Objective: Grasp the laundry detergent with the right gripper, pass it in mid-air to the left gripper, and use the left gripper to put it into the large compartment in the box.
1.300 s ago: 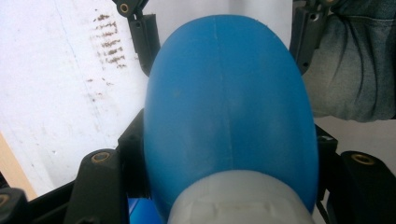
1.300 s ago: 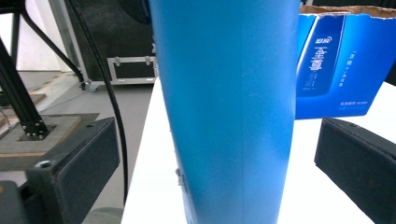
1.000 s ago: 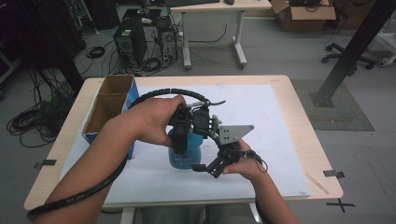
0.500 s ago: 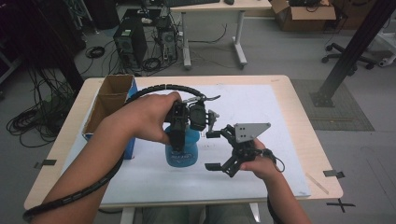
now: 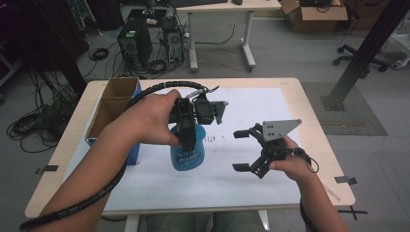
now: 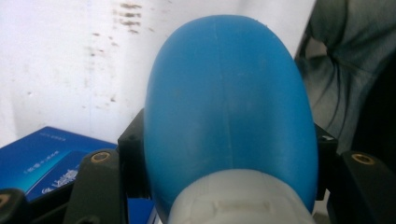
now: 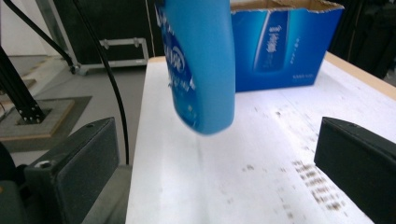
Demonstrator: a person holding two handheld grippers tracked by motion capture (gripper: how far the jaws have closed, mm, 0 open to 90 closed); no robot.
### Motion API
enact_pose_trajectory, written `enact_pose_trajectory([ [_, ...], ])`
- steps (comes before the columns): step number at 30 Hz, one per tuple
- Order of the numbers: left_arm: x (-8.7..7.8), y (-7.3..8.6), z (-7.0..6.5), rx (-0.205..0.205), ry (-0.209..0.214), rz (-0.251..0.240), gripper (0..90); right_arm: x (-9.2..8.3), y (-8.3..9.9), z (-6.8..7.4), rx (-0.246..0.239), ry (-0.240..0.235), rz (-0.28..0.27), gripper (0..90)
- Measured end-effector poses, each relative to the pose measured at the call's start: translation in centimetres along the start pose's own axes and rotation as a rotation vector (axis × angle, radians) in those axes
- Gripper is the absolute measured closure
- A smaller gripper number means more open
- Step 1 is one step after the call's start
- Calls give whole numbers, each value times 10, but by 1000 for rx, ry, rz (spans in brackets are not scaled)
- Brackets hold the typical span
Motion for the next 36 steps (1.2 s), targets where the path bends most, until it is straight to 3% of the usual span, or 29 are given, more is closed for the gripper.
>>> enact_pose_trajectory([
  [1, 0, 0, 0, 0, 0, 0, 379, 0, 0, 0, 0, 0, 0, 1],
  [2, -3, 0, 3, -30, -8, -10, 379, -5, 2, -2, -1, 5, 21, 1],
  [3, -3, 0, 3, -30, -8, -10, 379, -5, 2, -2, -1, 5, 21, 1],
  [4, -6, -1, 5, -73, -6, -18, 379, -10, 3, -4, -5, 12, 41, 1],
  [6, -8, -1, 6, -79, -9, -20, 379, -14, 3, -6, -3, 20, 52, 1],
  [8, -10, 0, 9, -124, -15, -25, 378, -20, 3, -9, -4, 28, 78, 1],
  [9, -10, 0, 9, -124, -15, -25, 378, -20, 3, -9, -4, 28, 78, 1],
  [10, -11, 1, 12, -155, -17, -24, 378, -24, 4, -11, -5, 32, 101, 2],
  [11, -11, 1, 12, -155, -17, -24, 378, -24, 4, -11, -5, 32, 101, 2],
  [12, -12, 2, 15, -190, -21, -38, 378, -28, 4, -13, -6, 37, 126, 2],
  [13, -12, 2, 15, -190, -21, -38, 378, -28, 4, -13, -6, 37, 126, 2],
  [14, -14, 4, 20, -240, -21, -39, 378, -32, 4, -16, -5, 43, 149, 2],
  [15, -14, 4, 20, -240, -21, -39, 378, -32, 4, -16, -5, 43, 149, 2],
  [16, -15, 6, 24, -289, -26, -40, 378, -34, 3, -18, -7, 45, 172, 3],
  [17, -15, 6, 24, -289, -26, -40, 378, -34, 3, -18, -7, 45, 172, 3],
  [18, -16, 8, 29, -334, -35, -37, 378, -36, 4, -21, -10, 46, 196, 4],
  [21, -17, 11, 33, -368, -43, -30, 379, -38, 5, -23, -12, 48, 219, 7],
  [22, -19, 15, 38, -417, -48, -19, 379, -39, 6, -25, -6, 50, 237, 8],
  [24, -20, 16, 40, -439, -49, -19, 379, -40, 8, -26, -3, 51, 255, 9],
  [26, -24, 22, 48, -521, -49, -23, 379, -41, 9, -28, -3, 51, 270, 9],
  [27, -24, 22, 48, -521, -49, -23, 379, -41, 10, -28, -3, 49, 280, 10],
  [28, -28, 28, 54, -575, -45, -26, 379, -41, 11, -29, -2, 47, 286, 11],
  [30, -28, 29, 55, -581, -45, -25, 379, -42, 12, -30, -3, 46, 302, 11],
  [32, -34, 35, 62, -639, -50, -41, 379, -42, 14, -31, 1, 45, 322, 13],
  [36, -41, 43, 70, -671, -49, -35, 379, -43, 14, -33, 1, 35, 356, 15],
])
Point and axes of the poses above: each handheld gripper's, and its own axes: x roughly forward along the jaws, y roughly out of its underside, z roughly to its left, the point moved 9 cm from there along x, roughly forward along the jaws, and after that the axes turned 5 degrees about -z, right-handed, at the moved point
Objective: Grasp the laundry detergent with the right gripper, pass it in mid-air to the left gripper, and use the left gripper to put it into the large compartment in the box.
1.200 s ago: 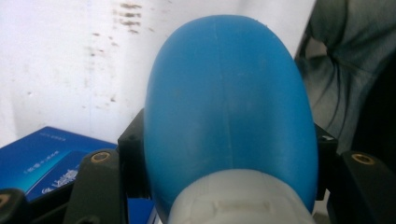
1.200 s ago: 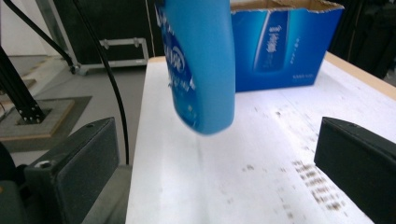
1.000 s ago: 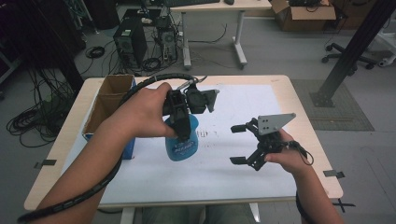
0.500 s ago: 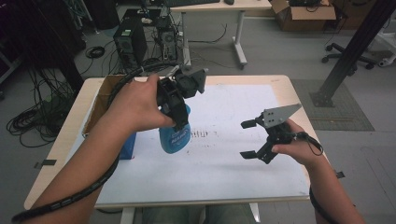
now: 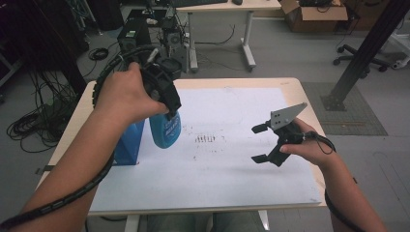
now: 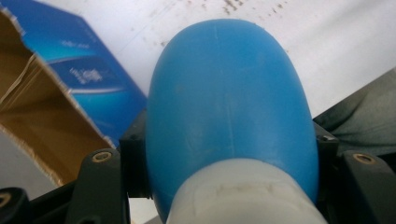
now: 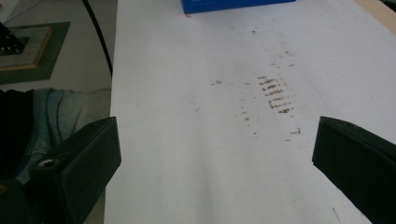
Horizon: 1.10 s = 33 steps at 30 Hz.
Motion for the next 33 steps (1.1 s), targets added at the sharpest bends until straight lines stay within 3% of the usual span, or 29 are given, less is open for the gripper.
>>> enact_pose_trajectory([
  [2, -6, 2, 9, -37, -11, 3, 379, -1, 0, -2, -14, 0, 35, 16],
  [6, -12, 4, 17, -71, -17, 4, 380, -2, -1, -3, -26, -4, 82, 17],
  [8, -20, 6, 25, -110, -5, -6, 379, -4, -2, -4, -28, -7, 114, 18],
  [11, -26, 8, 31, -133, 5, -12, 380, -6, -2, -5, -36, -4, 149, 19],
  [15, -36, 12, 44, -178, -9, -21, 380, -7, -1, -5, -32, -8, 176, 20],
  [16, -40, 14, 50, -215, -25, -26, 380, -7, -1, -5, -30, -8, 181, 20],
  [18, -42, 15, 53, -223, -26, -22, 380, -7, 1, -4, -27, -13, 195, 21],
  [24, -59, 22, 74, -305, -27, -27, 380, -5, 5, -6, -20, -18, 252, 26],
  [33, -76, 30, 98, -378, -39, -13, 380, -4, -1, -5, -23, -38, 262, 26],
])
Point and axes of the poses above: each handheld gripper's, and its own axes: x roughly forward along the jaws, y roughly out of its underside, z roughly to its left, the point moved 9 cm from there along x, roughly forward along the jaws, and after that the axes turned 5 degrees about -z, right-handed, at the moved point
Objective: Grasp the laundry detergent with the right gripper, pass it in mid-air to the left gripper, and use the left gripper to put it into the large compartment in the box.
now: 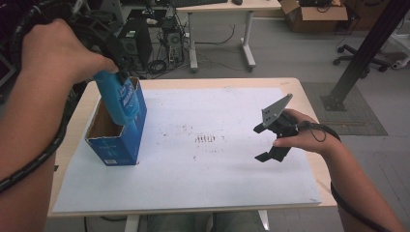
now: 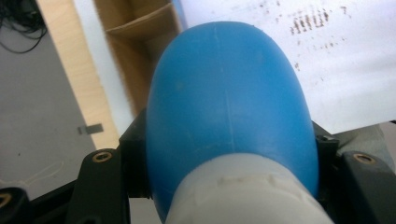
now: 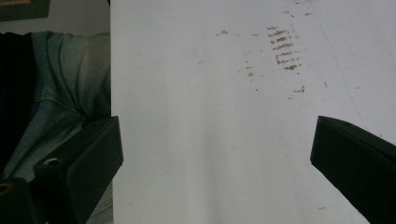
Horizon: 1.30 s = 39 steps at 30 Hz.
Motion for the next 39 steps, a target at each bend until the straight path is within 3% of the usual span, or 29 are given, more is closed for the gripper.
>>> enact_pose_trajectory([
  [11, -12, 2, 34, -97, -21, -14, 381, -3, 2, 1, 13, -9, 14, 27],
  [21, -3, 1, 53, -163, -28, -12, 380, -7, 4, 4, 23, -19, 39, 28],
  [29, 8, 0, 62, -179, -36, -15, 380, -11, 4, 5, 24, -24, 61, 27],
  [39, 36, -3, 67, -186, -37, 4, 380, -13, 2, 7, 21, -27, 87, 29],
])
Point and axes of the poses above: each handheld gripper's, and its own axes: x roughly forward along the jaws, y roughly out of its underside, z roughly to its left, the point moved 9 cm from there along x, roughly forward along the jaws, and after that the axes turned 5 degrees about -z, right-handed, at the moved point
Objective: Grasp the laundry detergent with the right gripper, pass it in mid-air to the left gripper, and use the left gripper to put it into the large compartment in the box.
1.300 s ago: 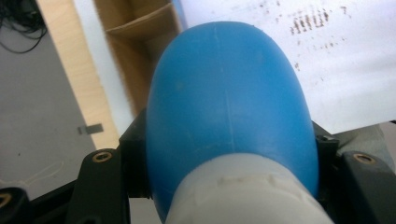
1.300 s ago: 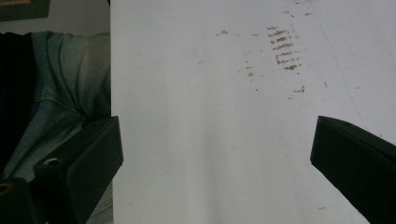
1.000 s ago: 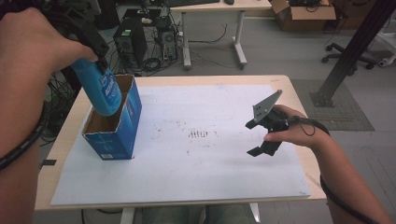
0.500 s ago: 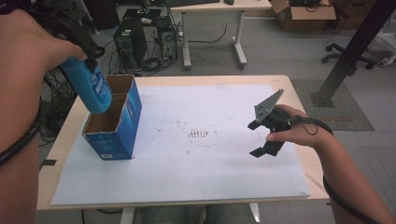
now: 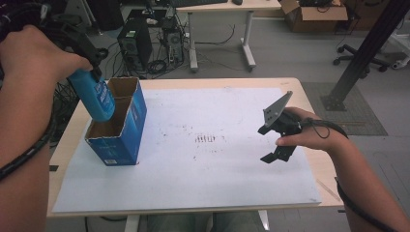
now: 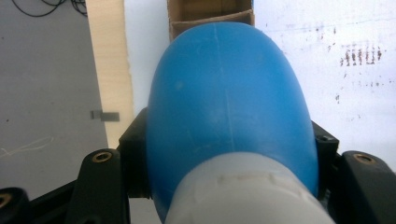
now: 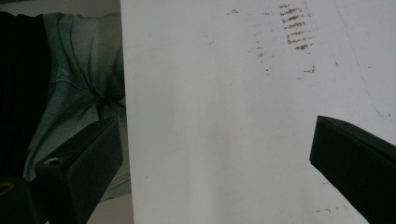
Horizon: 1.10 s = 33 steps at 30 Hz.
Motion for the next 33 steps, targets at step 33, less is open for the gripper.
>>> enact_pose_trajectory([
  [33, 77, 4, 0, 12, 1, 40, 379, 3, 4, 1, 4, -4, 3, 29],
])
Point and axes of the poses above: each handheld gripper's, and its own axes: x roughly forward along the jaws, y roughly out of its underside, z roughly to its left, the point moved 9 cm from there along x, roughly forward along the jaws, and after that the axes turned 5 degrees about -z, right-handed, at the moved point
